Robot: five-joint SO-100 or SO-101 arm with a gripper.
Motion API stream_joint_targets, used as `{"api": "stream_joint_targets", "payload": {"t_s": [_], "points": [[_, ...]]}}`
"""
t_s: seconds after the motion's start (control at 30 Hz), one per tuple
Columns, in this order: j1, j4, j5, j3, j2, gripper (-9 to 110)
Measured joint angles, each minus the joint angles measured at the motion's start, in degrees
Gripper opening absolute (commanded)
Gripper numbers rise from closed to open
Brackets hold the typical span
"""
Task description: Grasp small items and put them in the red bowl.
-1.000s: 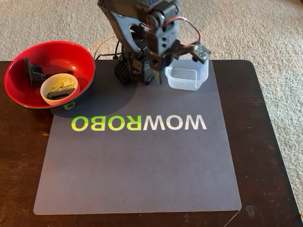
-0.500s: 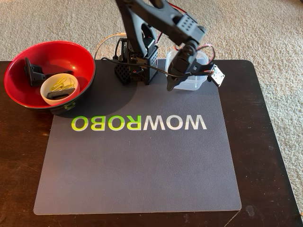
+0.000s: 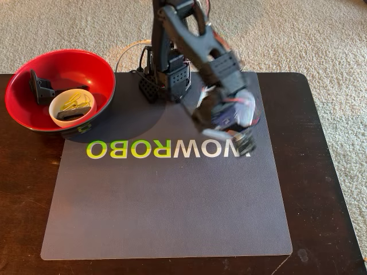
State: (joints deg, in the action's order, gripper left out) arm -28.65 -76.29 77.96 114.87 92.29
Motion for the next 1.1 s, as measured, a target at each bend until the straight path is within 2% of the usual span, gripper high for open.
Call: {"api": "stream_joint_targets", "payload": {"t_s": [0.13, 0.23, 0.57, 0.83, 1.1], "points": [[13.27, -2.55, -2.37, -7.03, 0.0, 0], [22.24, -3.16, -8.35, -11.69, 2.72, 0], [50.8, -3.6, -25.05, -16.08, 24.43, 0], [70.4, -10.02, -25.4, -11.6, 40.69, 0], [95.89, -3.87, -19.78, -0.79, 42.01, 0]]}}
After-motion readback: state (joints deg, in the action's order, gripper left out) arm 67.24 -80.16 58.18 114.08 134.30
